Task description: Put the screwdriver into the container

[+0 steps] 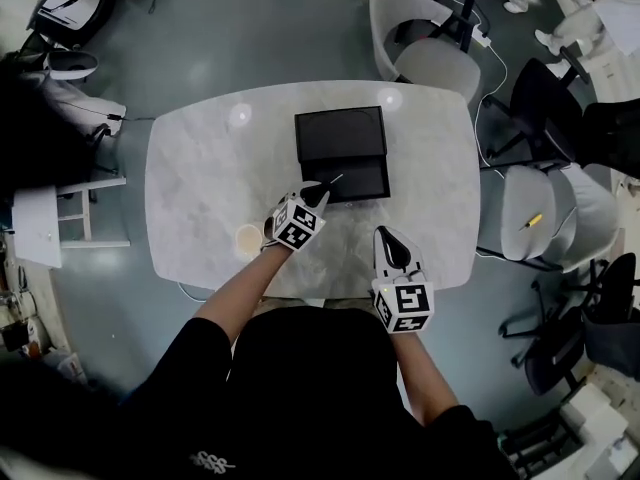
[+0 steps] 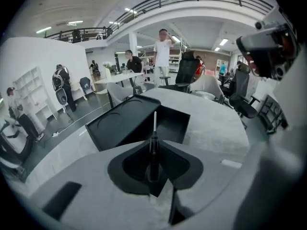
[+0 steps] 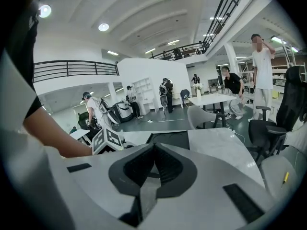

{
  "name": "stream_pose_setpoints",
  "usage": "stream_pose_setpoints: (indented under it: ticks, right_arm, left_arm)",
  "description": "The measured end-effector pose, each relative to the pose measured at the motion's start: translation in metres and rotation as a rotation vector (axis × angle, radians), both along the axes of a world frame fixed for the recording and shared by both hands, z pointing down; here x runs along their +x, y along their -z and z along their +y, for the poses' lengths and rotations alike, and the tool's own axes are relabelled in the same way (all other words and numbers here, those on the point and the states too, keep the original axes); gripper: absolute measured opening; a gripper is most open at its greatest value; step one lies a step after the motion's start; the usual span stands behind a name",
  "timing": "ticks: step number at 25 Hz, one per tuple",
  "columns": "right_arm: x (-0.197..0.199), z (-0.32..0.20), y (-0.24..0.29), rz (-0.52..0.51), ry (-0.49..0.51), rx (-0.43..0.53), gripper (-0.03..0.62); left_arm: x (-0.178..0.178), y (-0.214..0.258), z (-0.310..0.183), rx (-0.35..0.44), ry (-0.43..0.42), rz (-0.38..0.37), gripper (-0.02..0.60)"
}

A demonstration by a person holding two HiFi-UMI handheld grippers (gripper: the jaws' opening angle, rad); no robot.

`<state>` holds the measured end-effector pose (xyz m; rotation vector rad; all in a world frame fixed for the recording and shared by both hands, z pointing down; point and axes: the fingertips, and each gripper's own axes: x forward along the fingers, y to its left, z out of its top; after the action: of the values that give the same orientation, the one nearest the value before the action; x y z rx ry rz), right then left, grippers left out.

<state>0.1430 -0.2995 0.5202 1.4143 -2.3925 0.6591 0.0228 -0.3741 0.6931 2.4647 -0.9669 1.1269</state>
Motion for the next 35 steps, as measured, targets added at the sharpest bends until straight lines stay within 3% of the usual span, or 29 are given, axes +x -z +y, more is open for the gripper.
stream_pose_setpoints:
  ticks: [7,14,20,24,35]
  right_arm:
    - [0.019,-0.01,-0.007,0.014,-0.03,-0.03,0.012]
    - [0.041,-0.016,-0.021,0.034,-0.092,-0.076,0.012]
    - [0.039,-0.019,-0.023,0.025,-0.103,-0.079,0.012]
    - [0.04,-0.019,-0.023,0.013,-0.125,-0.081,0.012]
    - [0.065,-0.01,-0.032,0.003,-0.18,-0.101,0.012]
  left_arm:
    - [0.008,-0.05,-0.019,-0.054,-0.126,-0.141,0.066]
    - [0.004,-0.076,-0.04,-0.099,-0.117,-0.3,0.066]
    - [0.002,-0.09,-0.033,-0.101,-0.199,-0.434,0.066]
    - [0.01,-0.098,-0.028,-0.123,-0.242,-0.44,0.066]
    - [0.011,-0.107,-0.029,-0.192,-0.202,-0.478,0.067]
